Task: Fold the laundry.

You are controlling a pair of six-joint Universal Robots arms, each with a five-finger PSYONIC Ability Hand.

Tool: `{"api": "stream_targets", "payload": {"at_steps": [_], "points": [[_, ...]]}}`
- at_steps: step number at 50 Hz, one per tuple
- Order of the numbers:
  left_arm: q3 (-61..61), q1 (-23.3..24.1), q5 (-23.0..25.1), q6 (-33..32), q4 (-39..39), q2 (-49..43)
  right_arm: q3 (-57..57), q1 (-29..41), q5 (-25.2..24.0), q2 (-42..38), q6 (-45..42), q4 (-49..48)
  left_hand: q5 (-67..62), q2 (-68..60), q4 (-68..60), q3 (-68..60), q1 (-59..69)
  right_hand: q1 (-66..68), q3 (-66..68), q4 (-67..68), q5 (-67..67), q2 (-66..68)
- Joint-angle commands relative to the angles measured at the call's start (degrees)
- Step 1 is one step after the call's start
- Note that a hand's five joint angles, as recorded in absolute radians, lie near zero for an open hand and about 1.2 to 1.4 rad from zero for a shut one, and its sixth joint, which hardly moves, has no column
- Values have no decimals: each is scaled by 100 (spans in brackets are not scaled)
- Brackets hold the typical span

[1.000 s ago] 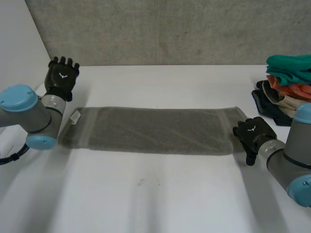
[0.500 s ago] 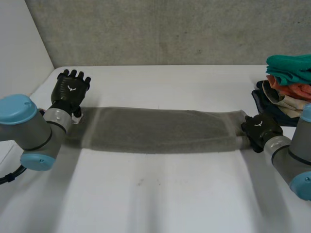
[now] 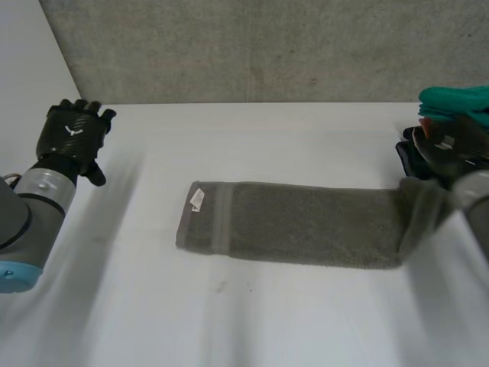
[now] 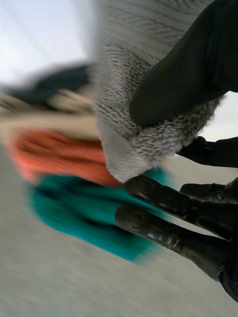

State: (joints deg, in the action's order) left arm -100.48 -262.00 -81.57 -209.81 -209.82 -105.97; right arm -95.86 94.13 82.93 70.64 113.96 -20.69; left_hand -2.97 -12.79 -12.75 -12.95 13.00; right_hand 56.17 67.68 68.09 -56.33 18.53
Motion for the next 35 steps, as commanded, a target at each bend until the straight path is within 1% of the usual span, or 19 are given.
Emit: {"api": "stream_targets", "payload": {"at_steps": [1,4,5,6,7,10,13,14,16,17,18,21,22,25,26,29,30,34,35], "points": [[-68,-123,10,616,257,384,997,2351,-538,-671,249,-725,124,106,102,122,-127,2383,1232,1191,-1367,6147],[-77,-115,1,704,275,410,1349,2986,-935,-1218,188,-840,124,106,102,122,-127,2383,1232,1191,-1367,6147],[-77,-114,1,713,283,410,1551,3319,-1206,-1542,205,-884,124,106,102,122,-127,2383,1232,1191,-1367,6147],[-86,-88,1,722,283,410,1657,3479,-1339,-1702,205,-893,124,106,102,122,-127,2383,1232,1191,-1367,6147],[-95,-71,1,722,283,402,1824,3706,-1610,-2008,171,-910,124,106,102,122,-127,2383,1232,1191,-1367,6147],[-174,-35,10,722,283,393,2088,3962,-1981,-2632,179,-937,124,106,102,122,-127,2383,1232,1191,-1367,6147],[-200,157,10,722,275,375,2203,4034,-2105,-2959,135,-937,124,106,102,122,-127,2383,1232,1191,-1367,6147],[-192,228,10,731,266,375,2229,4060,-2097,-3047,135,-937,124,106,102,122,-127,1306,156,114,-290,5070],[-165,430,1,731,266,358,2195,4087,-2027,-3030,135,-928,124,106,102,122,-127,-2152,-3303,-3344,3168,1612],[-165,483,1,740,257,358,2151,4087,-1991,-2995,152,-928,124,106,102,122,-127,-3602,-4752,-4794,4618,162],[-165,535,1,740,257,358,2063,4034,-1843,-2882,231,-928,124,106,102,122,-127,-4617,-5768,-5809,5633,-853],[-165,720,-8,740,240,358,1870,4007,-1483,-2601,494,-928,124,106,102,122,-127,-4617,-5768,-5809,5633,-853],[-156,764,-8,740,231,358,1713,4008,-1203,-2330,852,-919,124,106,102,122,-127,-4617,-5768,-5809,5633,-853],[-139,984,-8,757,196,331,1466,3973,-788,-1810,1618,-849,124,106,102,122,-127,-4617,-5768,-5809,5633,-853],[-130,1054,-8,775,196,331,1282,3833,-561,-1417,2186,-823,124,106,102,122,-127,-4617,-5768,-5809,5633,-853],[-86,1300,-8,810,161,323,956,3490,-339,-940,3015,-674,124,106,102,122,-127,-4617,-5768,-5809,5633,-853],[-69,1353,-8,827,160,305,772,3245,-286,-712,3470,-482,124,106,102,122,-127,-4617,-5768,-5809,5633,-853],[46,1608,-17,872,160,24,490,2761,-286,-561,4307,168,124,106,102,122,-127,-4617,-5768,-5809,5633,-853],[124,1765,-25,880,160,-150,437,2681,-295,-561,4406,292,108,89,85,105,-110,-4617,-5768,-5809,5633,-853]]}}
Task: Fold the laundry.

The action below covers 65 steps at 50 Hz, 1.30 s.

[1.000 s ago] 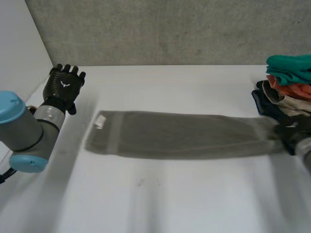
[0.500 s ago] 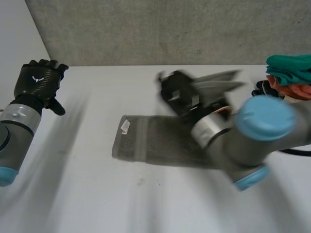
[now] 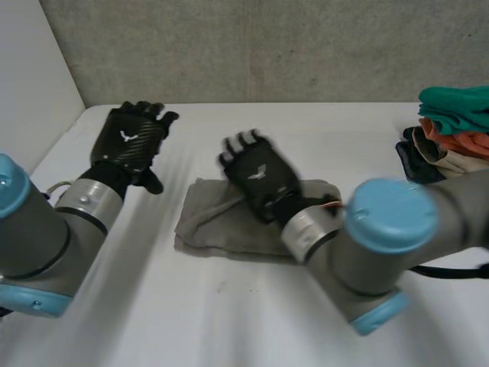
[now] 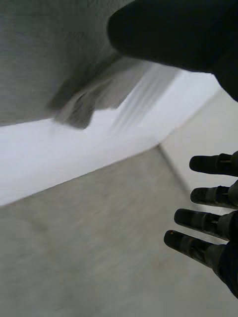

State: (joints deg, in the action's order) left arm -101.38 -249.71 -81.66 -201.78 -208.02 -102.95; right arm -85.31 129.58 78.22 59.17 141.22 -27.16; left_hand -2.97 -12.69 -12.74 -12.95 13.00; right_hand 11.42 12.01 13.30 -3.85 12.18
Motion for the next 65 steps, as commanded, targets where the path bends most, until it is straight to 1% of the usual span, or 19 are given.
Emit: {"api": "stream_targets", "payload": {"at_steps": [1,6,8,19,22,23,26,27,29,33,38,44,48,54,56,59,60,63,65], "points": [[268,624,-25,69,-19,-550,-653,-934,176,587,1759,1045,107,80,85,105,-110,-142,-201,-330,385,-218],[628,994,-43,25,-19,-1165,-881,-1251,141,579,1865,1476,57,29,34,54,-60,-142,-201,-330,385,-218],[829,1056,-52,7,-19,-1481,-996,-1356,149,579,1857,1486,40,13,18,38,-43,367,309,179,-124,291],[1902,1073,-491,-124,-2,-2791,-1093,-1409,219,333,1796,1451,-10,-38,-33,-13,8,1849,1790,1661,-1606,1773],[2306,995,-850,-326,-19,-3082,-1101,-1392,255,236,1647,1363,-78,-105,-100,-80,75,2186,2128,1998,-1943,2110],[2455,942,-1147,-466,-19,-3143,-1119,-1392,272,227,1594,1336,-78,-105,-100,-80,75,2254,2196,2066,-2011,2178],[2544,767,-1641,-651,-45,-3153,-1180,-1383,351,218,1357,1222,-61,-88,-83,-63,58,2707,2648,2518,-2463,2631],[2510,644,-1912,-739,-72,-3109,-1198,-1374,369,210,1295,1178,-61,-88,-83,-63,58,2859,2800,2671,-2616,2783],[2466,660,-2012,-766,-81,-3100,-1216,-1365,413,209,1172,1108,-44,-72,-67,-47,42,2961,2903,2773,-2718,2885],[2001,792,-1793,-766,-63,-2811,-1233,-1365,492,61,952,967,6,-21,-16,4,-9,3766,3707,3578,-3522,3690],[1341,1073,-1467,-713,-72,-2038,-1259,-1435,746,42,724,941,74,46,51,71,-76,6853,6795,6665,-6610,6777],[691,1188,-1423,-713,-81,-1229,-1470,-1497,888,446,363,1002,124,96,101,122,-127,6858,6799,6670,-6615,6782],[427,1161,-1423,-705,-63,-763,-1628,-1865,931,789,-705,1186,158,130,135,155,-160,6858,6799,6670,-6615,6782],[172,1091,-1397,-617,-28,-349,-1366,-1937,1020,869,-2123,1126,175,147,152,172,-177,6858,6799,6670,-6615,6782],[154,1091,-1397,-538,-28,-314,-1121,-1727,967,886,-2474,933,175,147,152,172,-177,6858,6799,6670,-6615,6782],[154,1100,-1397,-327,-28,-261,-847,-1104,827,860,-2547,704,175,147,152,172,-177,6858,6799,6670,-6615,6782],[154,1100,-1397,-275,-28,-252,-699,-667,635,834,-2547,538,158,130,135,156,-161,6858,6799,6670,-6615,6782],[171,1117,-1397,-81,-28,-165,-618,-145,204,632,-2547,317,158,130,135,155,-160,6858,6799,6670,-6615,6782],[180,1117,-1405,15,-28,-103,-635,251,-280,202,-2555,246,158,130,135,156,-161,6858,6799,6670,-6615,6782]]}}
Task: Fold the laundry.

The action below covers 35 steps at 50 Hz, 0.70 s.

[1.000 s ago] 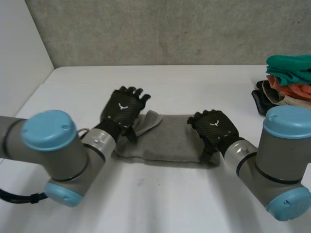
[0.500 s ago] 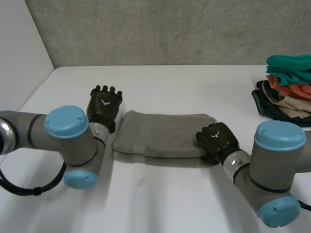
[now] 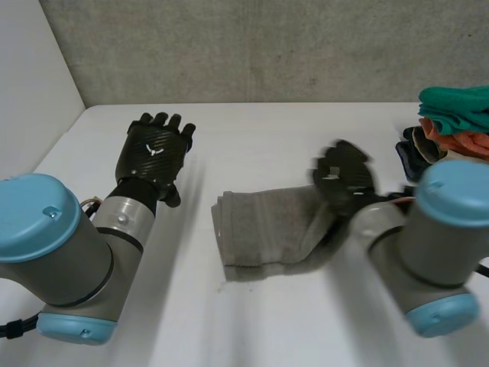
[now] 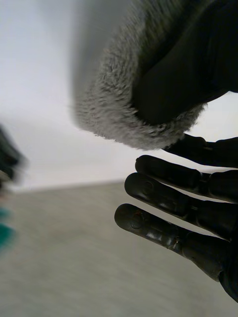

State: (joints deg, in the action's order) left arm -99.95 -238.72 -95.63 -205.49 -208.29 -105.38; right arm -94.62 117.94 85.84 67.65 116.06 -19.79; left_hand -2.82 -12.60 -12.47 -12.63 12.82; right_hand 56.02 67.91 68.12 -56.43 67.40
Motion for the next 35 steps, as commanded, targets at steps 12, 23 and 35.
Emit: {"api": "stream_targets", "payload": {"at_steps": [12,23,35], "points": [[54,36,-34,483,-10,272,94,1375,-1220,-554,1642,-535,143,121,108,123,-143,-4602,-5791,-5812,5643,-5740],[529,748,-61,1300,8,-202,750,99,-1086,197,5779,1087,42,20,7,22,-42,-4602,-5791,-5812,5643,-5740],[1618,1249,-763,1617,1000,-1907,2219,-8,-1122,-1490,5296,2725,-42,-64,-77,-62,42,-4602,-5791,-5812,5643,-5740]]}}
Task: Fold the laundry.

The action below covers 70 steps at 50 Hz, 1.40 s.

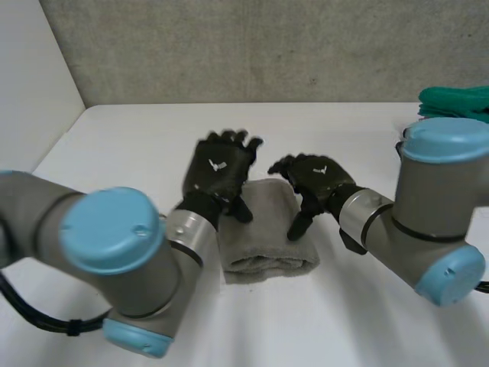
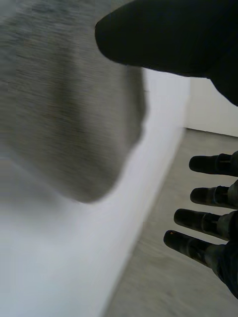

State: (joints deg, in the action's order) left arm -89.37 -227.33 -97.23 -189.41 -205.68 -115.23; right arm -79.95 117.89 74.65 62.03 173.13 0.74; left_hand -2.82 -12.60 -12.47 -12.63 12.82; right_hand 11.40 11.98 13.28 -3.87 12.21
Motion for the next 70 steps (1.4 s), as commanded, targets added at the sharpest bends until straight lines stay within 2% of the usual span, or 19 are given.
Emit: {"api": "stream_targets", "payload": {"at_steps": [1,5,11,17,20,24,25,27,29,31,32,37,46,56,62,69,70], "points": [[665,128,-779,-17,992,-1132,805,-3,15,-1026,-447,708,-42,-64,-77,-61,42,-140,-198,-328,387,-221],[807,128,-912,-35,1451,-1458,972,5,59,-1378,-762,805,-9,-31,-44,-28,9,-140,-198,-328,387,-221],[877,102,-904,-96,1540,-1406,998,76,234,-1414,-1325,823,-25,-47,-60,-44,25,-82,-139,-270,328,-163],[851,102,-816,-202,1549,-819,832,41,515,-747,-1361,648,-9,-31,-44,-28,9,-81,-138,-269,328,-162],[807,93,-632,-202,1531,-467,490,32,647,-324,-1343,226,25,3,-10,6,-25,-140,-198,-328,387,-221],[702,-3,53,-202,1514,236,-222,58,823,299,-1343,-520,25,3,-10,6,-25,-140,-198,-328,387,-221],[640,-134,394,-202,1505,533,-388,67,841,475,-1352,-670,25,3,-10,6,-25,-140,-198,-328,387,-221],[570,-284,773,-202,1505,834,-914,84,850,904,-1387,-1073,25,3,-10,6,-25,-140,-198,-328,387,-221],[456,-530,1441,-184,1505,1238,-1241,93,823,1108,-1405,-1286,8,-14,-27,-11,-8,-140,-198,-328,387,-221],[403,-645,1863,-167,1522,1441,-1653,120,788,1223,-1405,-1566,-8,-30,-43,-27,8,-140,-198,-328,387,-221],[368,-733,2222,-158,1557,1581,-1769,137,780,1223,-1396,-1637,-9,-30,-44,-28,8,-140,-198,-328,387,-221],[209,-962,3033,-140,1645,1767,-2244,479,788,1109,-1414,-1928,8,-14,-27,-11,-8,-140,-198,-328,387,-221],[112,-971,3131,-149,1777,1784,-2254,761,736,20,-1492,-2656,42,20,7,23,-42,-140,-198,-328,387,-221],[69,-971,3104,-140,1760,1828,-1964,779,762,-543,-2169,-3053,59,37,24,40,-59,-140,-198,-328,387,-221],[69,-971,3113,-140,1760,1828,-1692,779,744,-754,-2222,-3132,59,37,24,40,-59,1663,1606,1475,-1416,1582],[69,-962,3113,-132,1760,1828,-1480,770,586,-965,-2222,-3159,76,54,40,57,-76,2676,2618,2487,-2429,2595],[69,-962,3113,-132,1760,1828,-1463,770,551,-974,-2222,-3159,76,54,40,57,-76,3161,3103,2972,-2914,3080]]}}
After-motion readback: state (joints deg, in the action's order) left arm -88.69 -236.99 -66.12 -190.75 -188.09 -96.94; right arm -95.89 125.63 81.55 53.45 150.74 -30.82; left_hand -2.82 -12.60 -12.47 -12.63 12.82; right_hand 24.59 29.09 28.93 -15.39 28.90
